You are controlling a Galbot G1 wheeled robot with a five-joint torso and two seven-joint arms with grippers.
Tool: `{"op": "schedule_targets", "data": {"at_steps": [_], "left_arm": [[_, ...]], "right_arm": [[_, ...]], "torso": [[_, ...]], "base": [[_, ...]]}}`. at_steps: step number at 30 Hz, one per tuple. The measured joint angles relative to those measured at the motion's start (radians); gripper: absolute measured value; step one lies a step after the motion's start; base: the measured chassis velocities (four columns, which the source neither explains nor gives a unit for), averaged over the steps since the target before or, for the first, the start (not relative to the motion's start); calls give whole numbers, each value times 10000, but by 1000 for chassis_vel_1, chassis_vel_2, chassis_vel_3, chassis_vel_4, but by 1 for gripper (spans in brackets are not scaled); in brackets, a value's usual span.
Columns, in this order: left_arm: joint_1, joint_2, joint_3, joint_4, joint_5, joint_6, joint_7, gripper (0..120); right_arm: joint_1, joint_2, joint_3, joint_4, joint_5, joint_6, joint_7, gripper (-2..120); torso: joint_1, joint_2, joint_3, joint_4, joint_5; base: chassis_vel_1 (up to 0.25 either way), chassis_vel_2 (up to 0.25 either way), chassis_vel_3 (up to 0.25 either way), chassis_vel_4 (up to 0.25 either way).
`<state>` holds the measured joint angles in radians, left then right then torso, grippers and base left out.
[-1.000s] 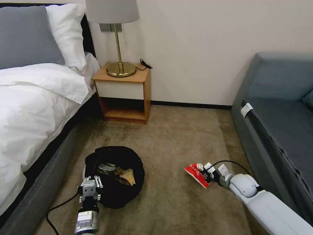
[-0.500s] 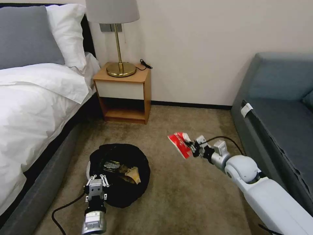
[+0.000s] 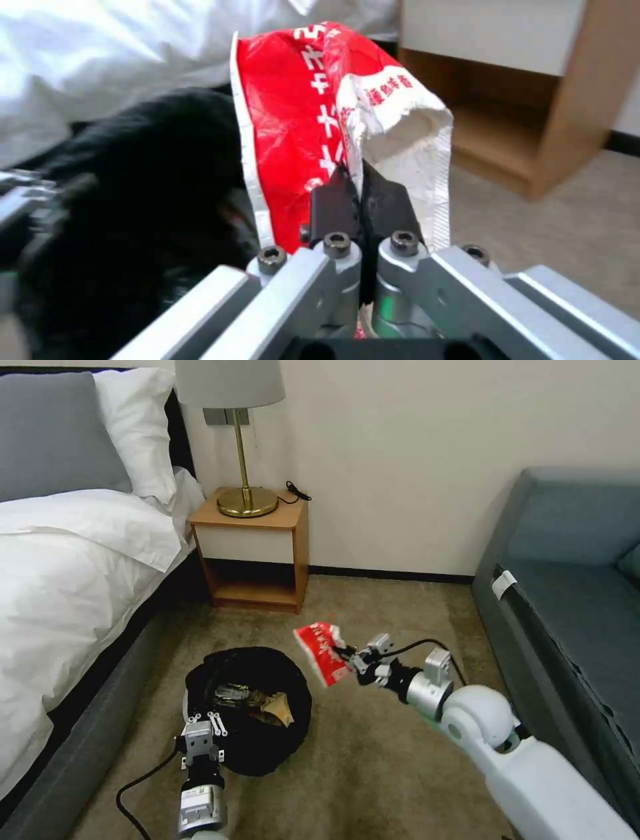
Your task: Pick up the trash bin, then pick up the garbage on the floor and place it into the trash bin.
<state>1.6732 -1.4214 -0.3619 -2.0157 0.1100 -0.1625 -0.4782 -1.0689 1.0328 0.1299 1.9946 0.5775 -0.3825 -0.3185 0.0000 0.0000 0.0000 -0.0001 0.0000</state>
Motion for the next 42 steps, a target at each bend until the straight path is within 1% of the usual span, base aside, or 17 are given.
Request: {"op": "schedule_targets", "data": {"at_steps": [3, 5, 7, 15, 21, 26, 28, 29, 31, 32, 33, 34, 35, 36, 38, 39, 42], "left_arm": [[46, -110, 15, -32, 2, 3, 27, 4], [76, -253, 64, -2, 7, -31, 75, 4], [95, -313, 91, 16, 10, -62, 82, 4], [322, -490, 157, -92, 44, -192, 131, 4], [670, -509, 48, -338, 49, -309, 138, 4], [899, -516, -18, -449, 50, -408, 137, 4], [1055, -536, -32, -498, 49, -490, 134, 4], [1055, -536, -32, -498, 49, -490, 134, 4], [1172, -568, -33, -548, 49, -547, 129, 4], [1172, -568, -33, -548, 49, -547, 129, 4], [1239, -587, -32, -579, 50, -576, 125, 4], [1257, -593, -32, -593, 50, -582, 122, 4], [1257, -593, -32, -593, 50, -582, 122, 4], [1287, -603, -35, -628, 50, -588, 114, 4], [1292, -625, -46, -666, 50, -589, 100, 4], [1292, -625, -46, -666, 50, -589, 100, 4], [1240, -665, -62, -714, 24, -589, 70, 4]], "right_arm": [[-129, 252, -152, 92, -49, 47, -52, 0], [-232, 680, -428, 98, -193, 95, -91, 0], [-271, 908, -583, 45, -280, 128, -110, 0], [-284, 1687, -1296, -856, -859, 487, -165, 0], [-274, 1938, -1638, -1391, -1323, 661, -65, 0], [-342, 1960, -1718, -1563, -1690, 716, 24, 2], [-439, 1944, -1770, -1649, -2046, 783, 38, 13], [-439, 1944, -1770, -1649, -2046, 783, 38, 13], [-573, 1945, -1767, -1693, -2319, 848, 99, 23], [-573, 1945, -1767, -1693, -2319, 848, 99, 23], [-667, 1937, -1731, -1688, -2482, 890, 138, 30], [-699, 1926, -1718, -1674, -2517, 901, 145, 33], [-699, 1926, -1718, -1674, -2517, 901, 145, 33], [-766, 1891, -1664, -1557, -2553, 915, 162, 41], [-817, 1869, -1510, -1344, -2546, 922, 185, 48], [-817, 1869, -1510, -1344, -2546, 922, 185, 48], [-846, 1882, -1083, -954, -2247, 924, 270, 62]], "torso": [[0, 0, 0, 0, 0], [0, 0, 0, 1, -1], [0, 0, 0, 1, -1], [0, 0, 0, 1, -1], [0, 0, 0, 2, -1], [0, 0, 0, 1, -1], [0, 0, 0, 1, 0], [0, 0, 0, 1, 0], [0, 0, 0, 0, 0], [0, 0, 0, 0, 0], [0, 0, 0, 1, 0], [0, 0, 0, 1, 0], [0, 0, 0, 1, 0], [0, 0, 1, 1, 1], [0, 0, 1, 1, 0], [0, 0, 1, 1, 0], [0, 0, 1, 1, 0]], "base": [[0, 0, 0, 0], [0, 0, 0, 0], [0, 0, 0, 0], [0, 0, 0, 0], [0, 0, 0, 0], [0, 0, 0, 0], [0, 0, 0, 0], [0, 0, 0, 0], [0, 0, 0, 0], [0, 0, 0, 0], [0, 0, 0, 0], [0, 0, 0, 0], [0, 0, 0, 0], [0, 0, 0, 0], [0, 0, 0, 0], [0, 0, 0, 0], [0, 0, 0, 0]]}}
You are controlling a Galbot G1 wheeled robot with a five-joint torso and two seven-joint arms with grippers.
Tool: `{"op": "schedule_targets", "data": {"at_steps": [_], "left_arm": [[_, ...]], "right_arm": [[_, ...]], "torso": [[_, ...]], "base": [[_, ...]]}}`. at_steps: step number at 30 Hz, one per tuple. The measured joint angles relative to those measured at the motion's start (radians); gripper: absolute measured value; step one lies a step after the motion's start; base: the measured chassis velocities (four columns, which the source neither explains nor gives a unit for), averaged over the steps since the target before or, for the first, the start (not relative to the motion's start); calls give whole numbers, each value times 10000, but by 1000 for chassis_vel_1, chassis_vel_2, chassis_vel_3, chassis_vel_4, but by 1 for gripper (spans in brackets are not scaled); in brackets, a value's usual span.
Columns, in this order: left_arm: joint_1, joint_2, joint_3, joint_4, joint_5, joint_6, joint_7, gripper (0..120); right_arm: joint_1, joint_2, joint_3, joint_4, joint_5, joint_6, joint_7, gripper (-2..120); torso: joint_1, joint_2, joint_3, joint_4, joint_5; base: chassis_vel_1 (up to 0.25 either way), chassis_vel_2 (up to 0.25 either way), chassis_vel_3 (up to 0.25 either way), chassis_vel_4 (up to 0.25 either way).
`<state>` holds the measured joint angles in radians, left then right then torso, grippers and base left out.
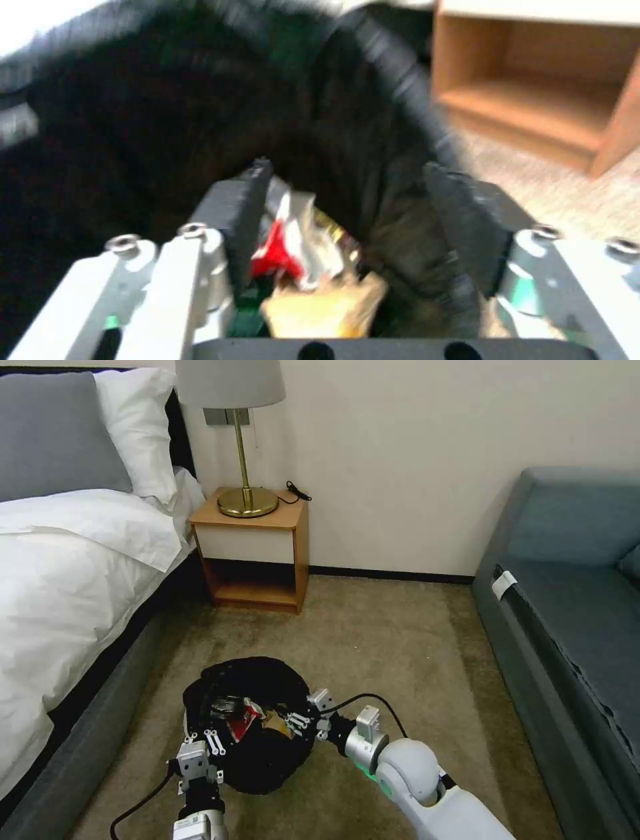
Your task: Pick up the trash bin, then pick up the garbage on the floor and place it into the trash bin.
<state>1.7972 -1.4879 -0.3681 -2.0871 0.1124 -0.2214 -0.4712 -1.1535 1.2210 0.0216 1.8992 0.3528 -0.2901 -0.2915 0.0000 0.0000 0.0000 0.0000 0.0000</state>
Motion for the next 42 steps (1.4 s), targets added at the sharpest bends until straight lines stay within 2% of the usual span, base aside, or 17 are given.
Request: {"op": "schedule_targets", "data": {"at_steps": [1, 3, 4, 6, 8, 10, 19, 34, 42], "left_arm": [[0, 0, 0, 0, 0, 0, 0, 4], [-100, -30, -8, -17, -89, 12, -23, 4], [-100, -30, -8, -17, -89, 12, -23, 4], [-195, -38, -15, -16, -214, 59, -43, 4], [-225, -38, -22, -10, -284, 81, -51, 4], [-355, -38, -61, 46, -539, 134, -61, 4], [-742, -17, -121, 152, -795, 153, -62, 4], [-560, 175, -466, 167, -1129, 22, -49, 4], [-584, 249, -563, 44, -1175, 21, -44, 4]], "right_arm": [[0, 0, 0, 0, 0, 0, 0, 62], [-21, -18, 573, 309, 362, 17, 82, 74], [-21, -18, 573, 309, 362, 17, 82, 74], [-79, -53, 1115, 424, 559, 101, 164, 85], [-113, -64, 1328, 442, 622, 137, 214, 88], [-302, -163, 2145, 451, 833, 291, 434, 98], [-1060, -336, 3531, -6, 999, 869, 947, 100], [-1148, 414, 4464, -1695, 918, 1487, 1273, 100], [-1177, 471, 4858, -2450, 821, 1698, 1281, 100]], "torso": [[0, 0, 0, 0, 0], [0, 0, 0, 0, 1], [0, 0, 0, 0, 1], [0, 0, 0, 0, 1], [0, 0, 0, 0, 2], [0, 0, 0, 1, 1], [0, 0, 0, -1, 1], [0, 0, 0, 0, 1], [0, 0, 0, 0, 1]], "base": [[0, 0, 0, 0], [0, 0, 0, 0], [0, 0, 0, 0], [0, 0, 0, 0], [0, 0, 0, 0], [0, 0, 0, 0], [0, 0, 0, 0], [0, 0, 0, 0], [0, 0, 0, 0]]}}
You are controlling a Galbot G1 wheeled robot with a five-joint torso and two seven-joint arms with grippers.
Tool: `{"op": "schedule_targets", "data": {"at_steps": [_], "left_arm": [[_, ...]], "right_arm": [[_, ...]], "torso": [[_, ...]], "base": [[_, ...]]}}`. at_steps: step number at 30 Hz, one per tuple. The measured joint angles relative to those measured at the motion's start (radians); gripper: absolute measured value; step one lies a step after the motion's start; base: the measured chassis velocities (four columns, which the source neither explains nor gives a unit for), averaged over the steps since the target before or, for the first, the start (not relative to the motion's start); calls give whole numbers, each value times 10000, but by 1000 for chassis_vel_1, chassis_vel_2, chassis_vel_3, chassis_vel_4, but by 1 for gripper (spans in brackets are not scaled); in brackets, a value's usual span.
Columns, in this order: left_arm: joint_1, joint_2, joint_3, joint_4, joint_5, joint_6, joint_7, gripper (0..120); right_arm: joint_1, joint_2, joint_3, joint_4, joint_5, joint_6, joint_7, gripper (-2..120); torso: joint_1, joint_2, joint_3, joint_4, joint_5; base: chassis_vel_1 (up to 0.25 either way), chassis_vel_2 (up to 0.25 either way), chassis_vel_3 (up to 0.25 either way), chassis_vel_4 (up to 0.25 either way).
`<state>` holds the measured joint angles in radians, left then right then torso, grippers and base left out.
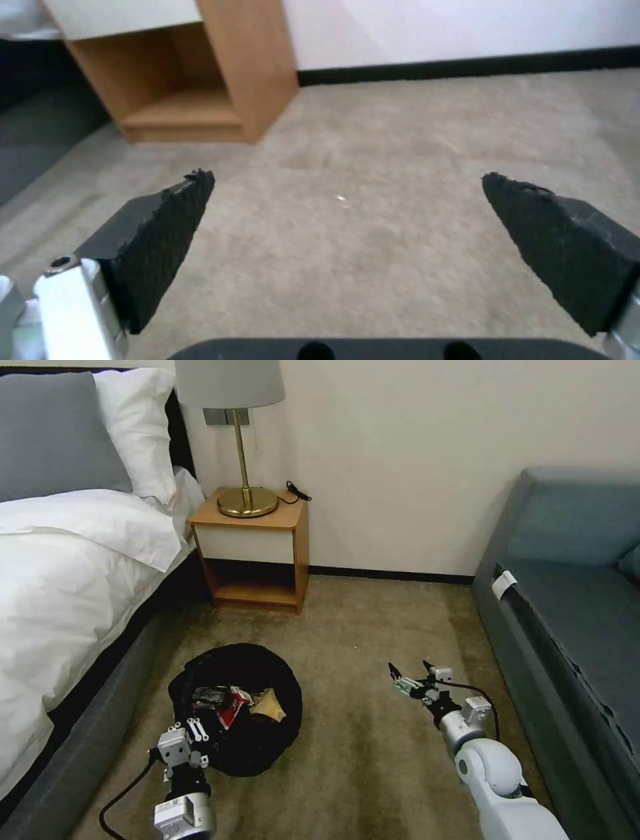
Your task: Pick up the trash bin, then pick up the garbage on the floor and place it into the trash bin.
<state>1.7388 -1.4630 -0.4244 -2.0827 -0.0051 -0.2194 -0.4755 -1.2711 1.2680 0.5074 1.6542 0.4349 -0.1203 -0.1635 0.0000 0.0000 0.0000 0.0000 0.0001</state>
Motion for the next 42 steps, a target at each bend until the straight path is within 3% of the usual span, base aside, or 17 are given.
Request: {"op": "schedule_targets", "data": {"at_steps": [12, 16, 19, 20, 22, 23, 25, 27, 30, 38, 42], "left_arm": [[-26, -100, 102, -213, 45, 140, 5, 4], [-366, -114, 90, -192, -302, 307, -16, 4], [-1163, -107, -18, -13, -1708, 765, -240, 4], [-1163, -107, -18, -13, -1708, 765, -240, 4], [-1819, -84, -194, 152, -3179, 1098, -416, 4], [-1819, -84, -194, 152, -3179, 1098, -416, 4], [-2512, -57, -427, 449, -4705, 1326, -697, 4], [-2715, -54, -486, 560, -5123, 1365, -794, 4], [-3502, -81, -634, 1161, -6493, 1386, -1052, 4], [-4705, -156, -683, 2372, -7944, 1392, -1266, 4], [-5595, -237, -640, 3596, -8468, 1496, -1489, 4]], "right_arm": [[-364, -35, 482, -490, 8, 340, -54, 100], [-435, -64, 565, -627, 13, 530, -66, 100], [-467, -60, 662, -686, 62, 565, -76, 100], [-467, -60, 662, -686, 62, 565, -76, 100], [-534, -15, 733, -698, 68, 568, -145, 100], [-534, -15, 733, -698, 68, 568, -145, 100], [-652, 80, 833, -671, 35, 568, -181, 100], [-683, 115, 868, -644, 12, 568, -185, 100], [-769, 209, 1001, -552, -57, 553, -190, 100], [-751, 277, 1208, -522, -70, 498, -178, 100], [-667, 352, 1280, -614, -64, 470, -155, 100]], "torso": [[0, 0, 0, 0, 0], [0, 0, 0, 0, 0], [0, -1, 0, 0, -2], [0, -1, 0, 0, -2], [0, 0, 0, 0, -2], [0, 0, 0, 0, -2], [0, 0, 0, 0, -1], [0, 0, 1, 0, -1], [0, -1, 1, 0, -2], [0, -1, 1, 0, -1], [1, -1, 1, -1, 0]], "base": [[0, 0, 0, 0], [0, 0, 0, 0], [0, 0, 0, 0], [0, 0, 0, 0], [0, 0, 0, 0], [0, 0, 0, 0], [0, 0, 0, 0], [0, 0, 0, 0], [0, 0, 0, 0], [0, 0, 0, 0], [0, 0, 0, 0]]}}
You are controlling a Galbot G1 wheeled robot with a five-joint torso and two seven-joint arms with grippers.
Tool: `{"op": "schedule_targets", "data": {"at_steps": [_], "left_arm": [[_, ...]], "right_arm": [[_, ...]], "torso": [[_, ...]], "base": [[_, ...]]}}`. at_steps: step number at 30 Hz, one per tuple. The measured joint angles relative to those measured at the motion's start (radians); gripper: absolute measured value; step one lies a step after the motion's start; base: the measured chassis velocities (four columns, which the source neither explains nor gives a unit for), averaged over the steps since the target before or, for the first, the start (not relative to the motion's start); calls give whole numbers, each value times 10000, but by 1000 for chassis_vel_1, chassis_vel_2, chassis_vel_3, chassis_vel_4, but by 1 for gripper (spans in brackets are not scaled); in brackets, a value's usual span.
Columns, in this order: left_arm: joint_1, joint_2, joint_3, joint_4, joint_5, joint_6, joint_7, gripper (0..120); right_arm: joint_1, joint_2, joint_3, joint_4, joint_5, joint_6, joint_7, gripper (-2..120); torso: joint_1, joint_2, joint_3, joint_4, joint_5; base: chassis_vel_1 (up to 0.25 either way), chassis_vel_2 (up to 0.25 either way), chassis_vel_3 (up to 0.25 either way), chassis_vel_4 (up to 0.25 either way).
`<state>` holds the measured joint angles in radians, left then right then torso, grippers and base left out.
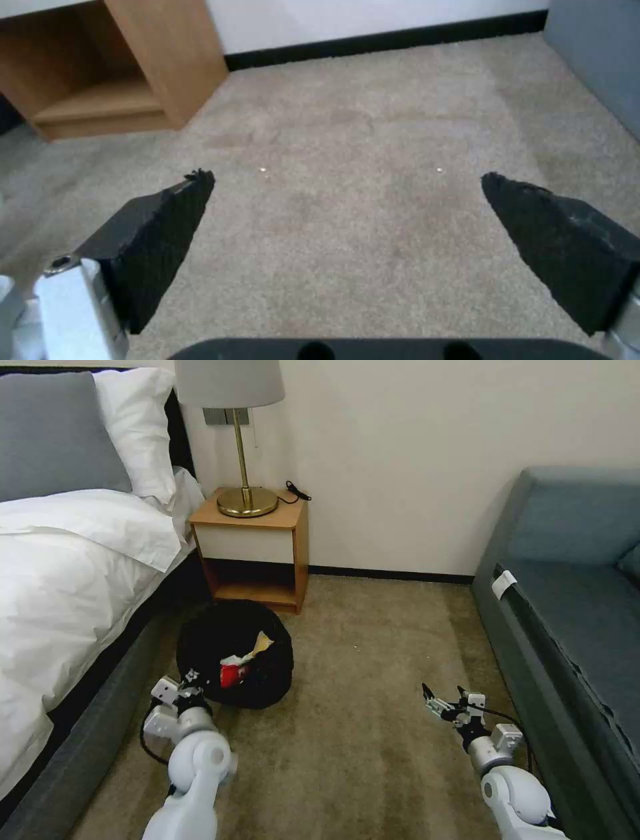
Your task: Pick up the trash bin, then pick up the garbage on the floor and place it into the trash bin.
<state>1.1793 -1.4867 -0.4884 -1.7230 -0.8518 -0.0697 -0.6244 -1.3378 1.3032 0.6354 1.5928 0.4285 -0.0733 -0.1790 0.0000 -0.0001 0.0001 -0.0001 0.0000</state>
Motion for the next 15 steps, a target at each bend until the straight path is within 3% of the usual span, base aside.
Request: {"op": "schedule_targets", "data": {"at_steps": [2, 9, 13, 15], "left_arm": [[-500, -34, 22, 738, -173, 90, -119, 4], [-1238, -113, 60, 1970, 33, 146, -448, 4], [-1318, -130, 88, 2092, 99, 160, -467, 6], [-1344, -141, 120, 2139, 159, 202, -456, 15]], "right_arm": [[60, 60, 19, -83, -3, -10, 6, 100], [253, 104, 36, -280, 4, -27, 15, 100], [310, 93, 50, -335, 24, -29, 16, 100], [343, 66, 56, -391, 47, -32, 17, 100]], "torso": [[0, 0, 0, 0, 0], [0, 0, 0, 2, 1], [0, 0, -1, 3, 5], [0, 0, -1, 1, 3]], "base": [[0, 0, 0, 0], [0, 0, 0, 0], [0, 0, 0, 0], [0, 0, 0, 0]]}}
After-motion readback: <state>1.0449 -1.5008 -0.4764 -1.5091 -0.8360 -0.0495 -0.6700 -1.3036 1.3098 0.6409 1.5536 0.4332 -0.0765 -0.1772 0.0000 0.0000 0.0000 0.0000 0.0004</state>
